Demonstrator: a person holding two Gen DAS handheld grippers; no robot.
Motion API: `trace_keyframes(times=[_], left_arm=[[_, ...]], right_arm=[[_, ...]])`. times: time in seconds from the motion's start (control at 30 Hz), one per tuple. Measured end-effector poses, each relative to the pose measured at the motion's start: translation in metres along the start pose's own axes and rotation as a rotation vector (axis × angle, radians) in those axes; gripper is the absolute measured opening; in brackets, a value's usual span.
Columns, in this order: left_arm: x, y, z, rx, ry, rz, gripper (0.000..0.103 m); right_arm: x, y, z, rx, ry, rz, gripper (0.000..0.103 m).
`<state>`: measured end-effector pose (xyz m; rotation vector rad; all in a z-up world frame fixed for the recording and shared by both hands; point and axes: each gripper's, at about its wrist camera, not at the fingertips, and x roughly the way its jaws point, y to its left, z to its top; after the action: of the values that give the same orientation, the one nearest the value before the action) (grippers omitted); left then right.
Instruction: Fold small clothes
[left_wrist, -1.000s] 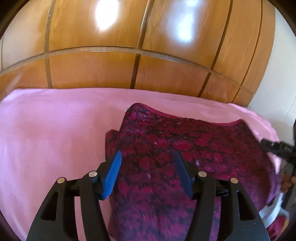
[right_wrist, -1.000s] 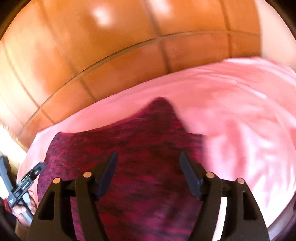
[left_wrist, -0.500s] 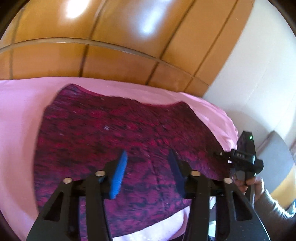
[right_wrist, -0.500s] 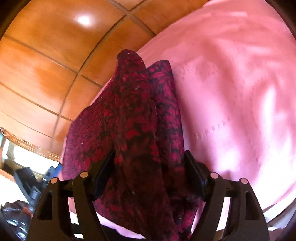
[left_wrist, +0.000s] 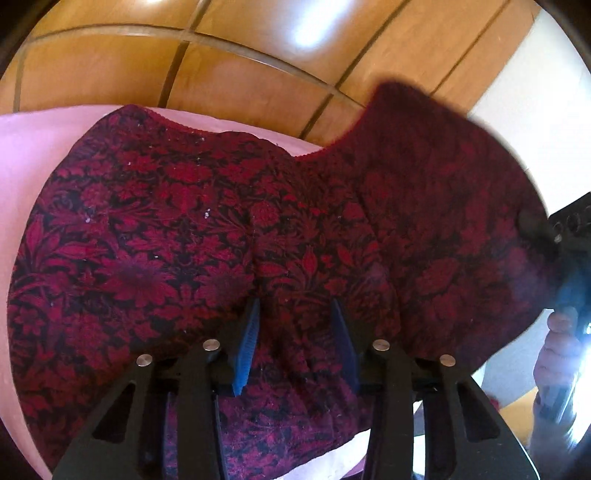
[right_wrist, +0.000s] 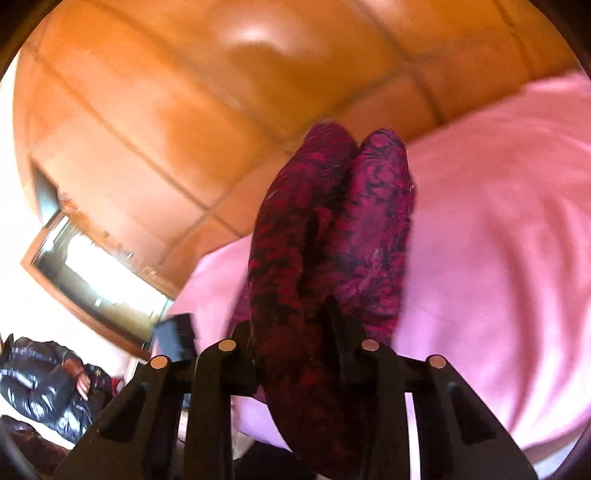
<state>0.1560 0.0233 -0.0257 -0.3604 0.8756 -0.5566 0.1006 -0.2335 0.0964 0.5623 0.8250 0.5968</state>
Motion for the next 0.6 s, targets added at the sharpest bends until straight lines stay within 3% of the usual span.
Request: trace_keyframes(times=[0.17,0.33,0.43,0.5,0.57,0.6], left_arm=[[-0.037,0.031,0.003,-0.106,-0.074,-0.06,0.04],[-0.098,0.086,0.004,-0.221,-0.191,-0.064,0.04],[-0.128,0.111,0.008,-0.262,-0.243,-0.112,0.04],[-0.138,0.121,0.013,-0.267,-0.248,-0.168,0.044],[-0.139,0.125,0.018,-0.277,-0.24,-0.207,0.067],[-0.138,0.124,0.022,-0.279,-0.231,-0.221,0.069]], right_arm=[[0.052,0.06,0.003,-0.096,0.027,0.026,0.022],[0.116,0.103,-0.013,-0.231,0.102,-0.04,0.021],[0.15,0.12,-0.039,-0.32,0.17,-0.077,0.021],[0.169,0.13,-0.057,-0.379,0.199,-0.102,0.021],[0.18,0.142,-0.073,-0.447,0.188,-0.142,0.021],[0.183,0.143,-0.079,-0.478,0.176,-0.162,0.021]])
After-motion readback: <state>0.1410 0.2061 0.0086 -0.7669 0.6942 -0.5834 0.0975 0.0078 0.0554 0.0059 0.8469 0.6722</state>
